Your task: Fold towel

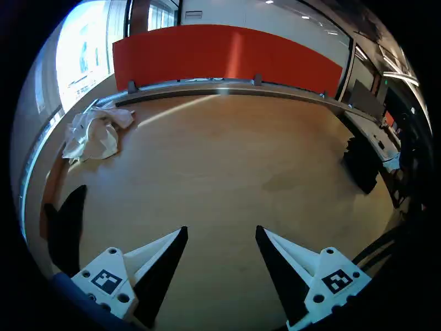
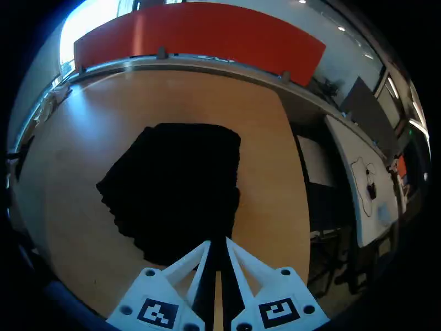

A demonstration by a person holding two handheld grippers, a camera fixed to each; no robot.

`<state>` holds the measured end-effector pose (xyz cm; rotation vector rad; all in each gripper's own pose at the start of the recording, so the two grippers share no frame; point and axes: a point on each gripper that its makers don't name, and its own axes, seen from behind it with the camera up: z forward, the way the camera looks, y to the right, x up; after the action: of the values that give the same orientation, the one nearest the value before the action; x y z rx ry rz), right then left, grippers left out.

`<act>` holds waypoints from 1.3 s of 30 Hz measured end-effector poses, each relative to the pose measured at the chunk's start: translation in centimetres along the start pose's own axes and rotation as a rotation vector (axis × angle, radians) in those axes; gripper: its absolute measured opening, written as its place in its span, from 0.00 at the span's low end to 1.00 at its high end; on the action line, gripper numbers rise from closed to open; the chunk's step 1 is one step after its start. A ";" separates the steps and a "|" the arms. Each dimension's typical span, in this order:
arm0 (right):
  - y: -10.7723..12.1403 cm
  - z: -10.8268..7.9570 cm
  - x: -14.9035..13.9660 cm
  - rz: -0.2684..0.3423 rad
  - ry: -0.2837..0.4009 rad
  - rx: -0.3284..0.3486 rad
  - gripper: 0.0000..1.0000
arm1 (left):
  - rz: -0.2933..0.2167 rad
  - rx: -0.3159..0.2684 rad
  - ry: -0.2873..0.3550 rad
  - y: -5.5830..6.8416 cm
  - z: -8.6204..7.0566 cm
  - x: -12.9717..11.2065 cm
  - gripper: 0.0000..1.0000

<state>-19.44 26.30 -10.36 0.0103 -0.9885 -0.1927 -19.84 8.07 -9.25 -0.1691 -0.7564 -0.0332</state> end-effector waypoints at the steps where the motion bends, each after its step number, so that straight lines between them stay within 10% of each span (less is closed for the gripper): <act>1: 0.1 0.1 -0.1 0.002 -0.003 -0.002 0.04 | -0.001 0.001 0.000 0.0 0.0 0.0 0.91; 27: 0.4 0.9 -0.9 0.015 -0.031 -0.031 0.07 | -0.003 0.012 0.000 -0.7 -0.4 -0.2 0.91; 39: 0.4 -0.4 -1.5 0.016 -0.014 -0.056 0.36 | -0.004 0.007 0.002 -0.8 -0.4 -0.3 0.91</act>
<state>-19.83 26.86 -11.78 -0.0499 -0.9965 -0.2059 -19.87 7.19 -9.61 -0.1609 -0.7546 -0.0344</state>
